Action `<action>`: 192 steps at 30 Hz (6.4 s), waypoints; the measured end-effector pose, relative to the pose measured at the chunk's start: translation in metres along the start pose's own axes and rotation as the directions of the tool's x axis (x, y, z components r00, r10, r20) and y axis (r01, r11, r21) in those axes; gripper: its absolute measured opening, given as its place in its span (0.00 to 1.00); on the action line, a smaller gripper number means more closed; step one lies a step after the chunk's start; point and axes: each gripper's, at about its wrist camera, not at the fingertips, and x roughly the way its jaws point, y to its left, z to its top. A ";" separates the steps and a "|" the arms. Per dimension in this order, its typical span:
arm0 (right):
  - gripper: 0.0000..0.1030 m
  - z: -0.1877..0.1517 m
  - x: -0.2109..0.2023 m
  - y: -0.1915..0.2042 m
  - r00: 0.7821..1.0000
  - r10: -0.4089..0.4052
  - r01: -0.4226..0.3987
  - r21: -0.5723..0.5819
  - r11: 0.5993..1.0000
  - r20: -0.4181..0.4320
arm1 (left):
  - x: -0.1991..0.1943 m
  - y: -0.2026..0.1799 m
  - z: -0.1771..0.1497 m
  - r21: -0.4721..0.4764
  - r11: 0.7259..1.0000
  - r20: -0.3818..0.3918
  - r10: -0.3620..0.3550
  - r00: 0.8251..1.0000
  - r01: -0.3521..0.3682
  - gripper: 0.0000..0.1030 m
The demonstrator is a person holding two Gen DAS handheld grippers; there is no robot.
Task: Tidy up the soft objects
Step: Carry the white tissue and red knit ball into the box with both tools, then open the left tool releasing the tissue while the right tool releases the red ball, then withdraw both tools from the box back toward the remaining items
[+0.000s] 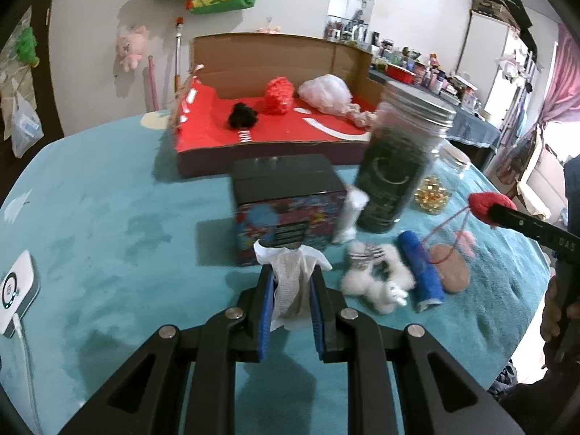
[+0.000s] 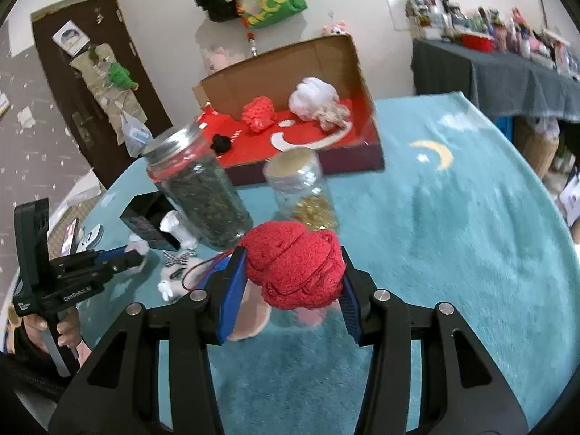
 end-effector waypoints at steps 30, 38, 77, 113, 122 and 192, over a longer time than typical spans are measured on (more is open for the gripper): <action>0.44 0.038 0.021 -0.089 0.995 0.022 -0.013 0.102 0.995 -0.094 | 0.027 0.077 0.042 0.111 0.993 -0.072 -0.035 0.997 0.043 0.19; 0.44 0.066 0.037 -0.089 0.990 0.027 -0.024 0.021 0.999 -0.139 | 0.043 0.078 0.072 0.160 0.982 -0.101 -0.084 0.991 0.100 0.19; 0.44 0.222 0.204 0.027 0.960 -0.093 0.060 -0.131 0.990 -0.264 | 0.148 -0.009 0.200 0.199 0.967 -0.320 -0.091 0.943 0.161 0.19; 0.46 0.209 0.275 0.032 0.877 -0.215 0.138 -0.204 0.969 -0.429 | 0.209 -0.007 0.226 0.168 0.985 -0.362 0.031 0.932 0.032 0.20; 0.47 0.208 0.275 0.025 0.878 -0.199 0.117 -0.208 0.971 -0.435 | 0.212 -0.005 0.233 0.176 0.984 -0.341 0.029 0.940 0.034 0.21; 0.92 0.022 -0.095 0.096 0.920 -0.169 0.248 -0.190 0.950 0.353 | -0.122 -0.075 0.014 0.022 0.999 0.466 0.021 0.884 -0.036 1.00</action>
